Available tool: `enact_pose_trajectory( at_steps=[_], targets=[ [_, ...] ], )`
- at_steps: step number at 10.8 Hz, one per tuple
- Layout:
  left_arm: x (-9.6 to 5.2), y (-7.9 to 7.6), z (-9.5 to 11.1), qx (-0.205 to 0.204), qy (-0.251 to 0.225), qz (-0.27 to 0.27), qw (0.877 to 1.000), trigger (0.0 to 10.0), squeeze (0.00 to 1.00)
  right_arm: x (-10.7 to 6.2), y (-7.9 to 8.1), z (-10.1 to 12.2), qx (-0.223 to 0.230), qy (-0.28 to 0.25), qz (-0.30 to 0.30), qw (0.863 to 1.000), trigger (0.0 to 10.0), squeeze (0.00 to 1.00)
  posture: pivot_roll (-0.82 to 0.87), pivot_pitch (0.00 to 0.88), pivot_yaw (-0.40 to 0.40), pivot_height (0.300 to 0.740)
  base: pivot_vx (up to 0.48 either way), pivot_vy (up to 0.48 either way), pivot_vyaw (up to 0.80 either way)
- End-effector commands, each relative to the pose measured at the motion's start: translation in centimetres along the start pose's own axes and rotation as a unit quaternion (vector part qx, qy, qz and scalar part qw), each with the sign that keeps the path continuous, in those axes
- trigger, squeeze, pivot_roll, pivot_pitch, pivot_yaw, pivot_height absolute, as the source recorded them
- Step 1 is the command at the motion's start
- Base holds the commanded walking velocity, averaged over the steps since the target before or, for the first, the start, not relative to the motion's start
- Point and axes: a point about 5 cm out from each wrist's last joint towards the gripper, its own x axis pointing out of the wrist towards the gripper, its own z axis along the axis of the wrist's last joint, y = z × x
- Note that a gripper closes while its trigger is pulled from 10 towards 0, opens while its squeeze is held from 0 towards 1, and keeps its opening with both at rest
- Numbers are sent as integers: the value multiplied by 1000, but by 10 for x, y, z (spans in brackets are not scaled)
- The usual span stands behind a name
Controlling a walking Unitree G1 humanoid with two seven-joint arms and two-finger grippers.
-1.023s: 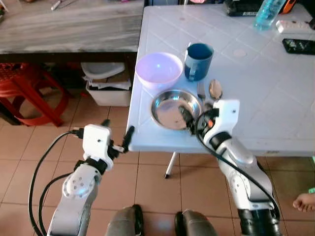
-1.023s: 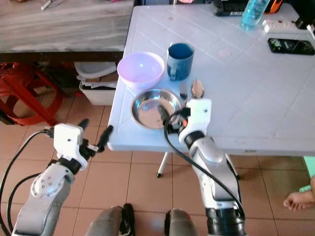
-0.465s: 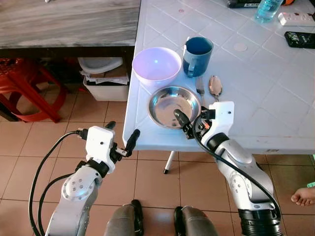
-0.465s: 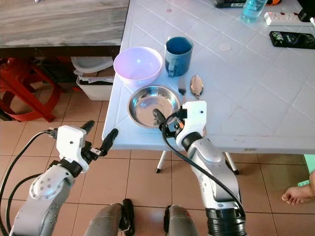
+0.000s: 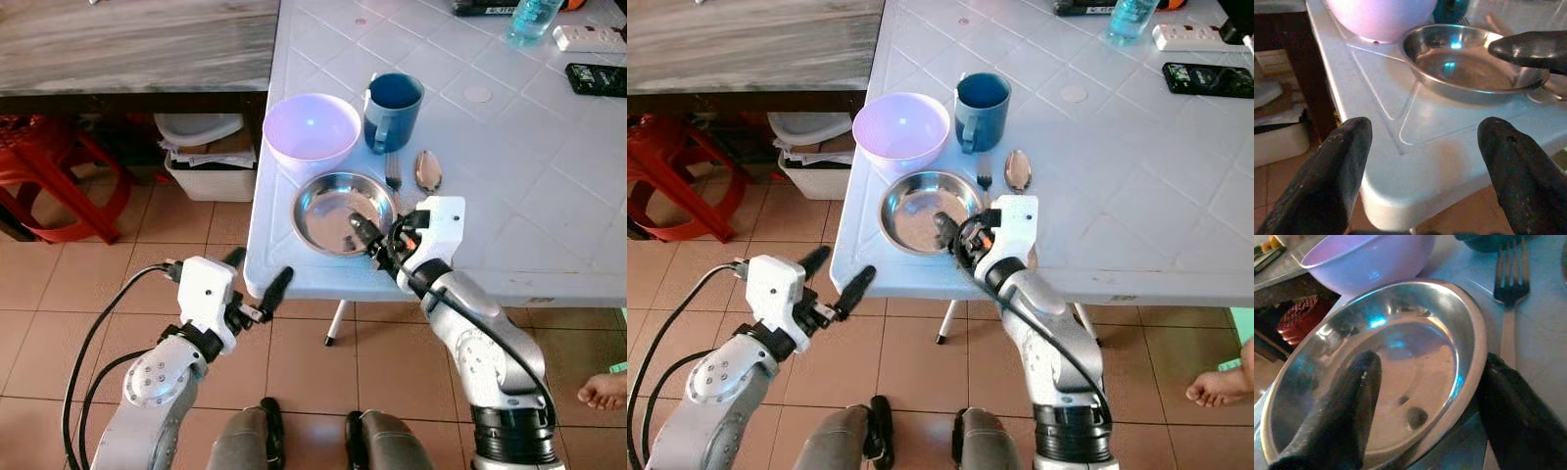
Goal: Setting the table
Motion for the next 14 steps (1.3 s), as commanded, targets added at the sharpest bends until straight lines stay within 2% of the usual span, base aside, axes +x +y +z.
enact_pose_trajectory(
  at_steps=[1,3,4,6,8,10,14],
  targets=[
    [-3,-3,1,3,5,-13,1000,10000,0,-2,-7,-17,25,50,-21,998,0,0,-21,219,52,740,0,0,0],
    [-5,-9,1,3,6,-40,999,10000,0,-4,-14,-25,65,76,-49,994,0,0,-24,223,51,740,0,0,0],
    [-7,-15,2,-5,11,-76,997,10000,0,-4,-16,-28,79,89,-61,991,0,0,-25,232,52,740,0,0,0],
    [-7,-15,4,-2,9,-87,996,10000,0,-5,-23,-29,98,100,-87,986,0,0,-28,232,52,740,0,0,0],
    [-7,-13,4,-3,5,-66,998,10000,0,-6,-28,-33,125,107,-113,980,0,0,-29,230,48,740,0,0,0],
    [-2,1,4,-8,-1,-10,1000,10000,0,-7,-32,-38,151,120,-132,972,0,0,-30,222,44,740,0,0,0],
    [2,7,2,-1,-1,11,1000,10000,0,-6,-37,-38,183,125,-153,963,0,0,-36,202,31,740,0,0,0]
  ],
)
